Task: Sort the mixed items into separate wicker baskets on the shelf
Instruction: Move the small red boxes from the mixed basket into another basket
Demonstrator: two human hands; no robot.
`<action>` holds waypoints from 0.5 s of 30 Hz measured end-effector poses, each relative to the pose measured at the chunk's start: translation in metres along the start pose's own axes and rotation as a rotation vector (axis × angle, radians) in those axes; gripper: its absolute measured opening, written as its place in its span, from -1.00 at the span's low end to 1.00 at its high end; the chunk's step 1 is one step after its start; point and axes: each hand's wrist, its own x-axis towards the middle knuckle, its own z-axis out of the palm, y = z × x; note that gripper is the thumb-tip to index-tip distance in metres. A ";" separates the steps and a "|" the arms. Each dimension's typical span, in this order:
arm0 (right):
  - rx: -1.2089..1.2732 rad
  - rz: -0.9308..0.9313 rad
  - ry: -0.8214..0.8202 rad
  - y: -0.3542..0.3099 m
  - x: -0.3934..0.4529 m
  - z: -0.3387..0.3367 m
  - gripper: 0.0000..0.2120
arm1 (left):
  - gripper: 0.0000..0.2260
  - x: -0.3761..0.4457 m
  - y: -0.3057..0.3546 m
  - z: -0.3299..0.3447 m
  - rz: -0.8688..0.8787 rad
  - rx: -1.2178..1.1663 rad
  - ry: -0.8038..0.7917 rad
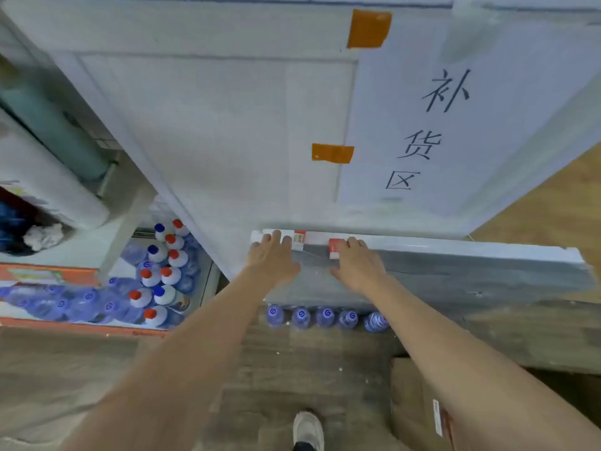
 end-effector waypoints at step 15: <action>0.168 0.138 0.091 -0.007 0.037 0.025 -0.60 | -0.69 0.051 0.009 0.020 -0.135 -0.199 0.170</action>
